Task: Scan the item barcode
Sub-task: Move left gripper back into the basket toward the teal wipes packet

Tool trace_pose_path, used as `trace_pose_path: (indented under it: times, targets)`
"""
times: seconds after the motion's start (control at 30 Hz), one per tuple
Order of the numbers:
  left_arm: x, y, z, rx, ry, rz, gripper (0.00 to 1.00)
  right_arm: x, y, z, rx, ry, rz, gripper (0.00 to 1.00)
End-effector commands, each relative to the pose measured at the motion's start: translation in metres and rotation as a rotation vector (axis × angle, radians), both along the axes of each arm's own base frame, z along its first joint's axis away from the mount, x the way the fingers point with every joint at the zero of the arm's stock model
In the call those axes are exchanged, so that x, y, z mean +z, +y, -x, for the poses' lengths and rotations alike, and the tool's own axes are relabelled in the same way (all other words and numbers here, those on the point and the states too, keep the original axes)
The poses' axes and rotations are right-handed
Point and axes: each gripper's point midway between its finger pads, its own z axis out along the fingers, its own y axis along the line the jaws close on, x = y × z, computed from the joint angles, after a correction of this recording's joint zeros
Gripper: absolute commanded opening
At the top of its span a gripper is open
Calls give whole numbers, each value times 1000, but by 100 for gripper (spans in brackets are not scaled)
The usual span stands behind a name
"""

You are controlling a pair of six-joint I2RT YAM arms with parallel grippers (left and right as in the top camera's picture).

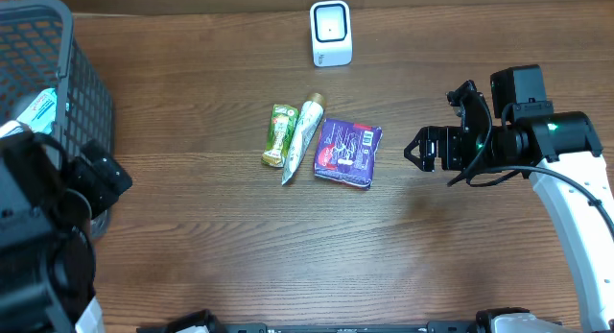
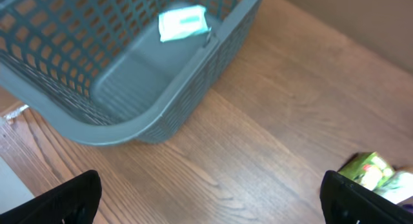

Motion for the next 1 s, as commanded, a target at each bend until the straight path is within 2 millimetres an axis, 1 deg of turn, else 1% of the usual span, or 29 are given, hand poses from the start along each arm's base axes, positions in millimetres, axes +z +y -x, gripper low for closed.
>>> trace_pose_path:
  times: [0.0, 0.1, 0.2, 0.23, 0.27, 0.33, 0.4, 0.43, 0.47, 0.53, 0.67, 0.73, 0.8, 0.97]
  targets:
    - [-8, 9, -13, 22, 18, -19, 100, 7, 3, -3, 13, -26, -2, 100]
    - [8, 20, -39, -19, -38, -102, 100, 7, 3, -3, 12, -28, -2, 100]
    - [38, 33, -78, -99, -127, -251, 100, 7, 3, -3, 12, -28, -2, 100]
    - [47, 38, -91, -112, -156, -291, 100, 7, 3, -3, 12, -27, -2, 100]
    - [59, 44, -107, -120, -199, -339, 100, 7, 3, -3, 12, -27, -2, 100]
    - [74, 57, -132, -113, -268, -397, 100, 7, 3, -3, 13, -27, -2, 100]
    - [84, 76, -160, -94, -326, -455, 100, 7, 3, -3, 13, -28, -2, 100]
    - [84, 81, -166, -86, -333, -466, 100, 7, 3, -3, 12, -28, -2, 100]
    - [81, 90, -174, -66, -334, -474, 100, 7, 3, -3, 13, -27, -2, 100]
    - [69, 106, -182, -26, -307, -479, 100, 6, 3, -3, 13, -25, -1, 100]
    - [36, 144, -186, 65, -246, -436, 100, 5, 2, -2, 10, -21, 7, 100]
    - [15, 161, -188, 69, -214, -389, 100, 6, 2, -2, 10, -22, 7, 100]
    - [-12, 177, -190, 40, -179, -325, 100, 6, 2, -3, 10, -25, 6, 100]
    - [-73, 214, -189, 23, -116, -175, 100, 6, 2, -3, 10, -25, 6, 100]
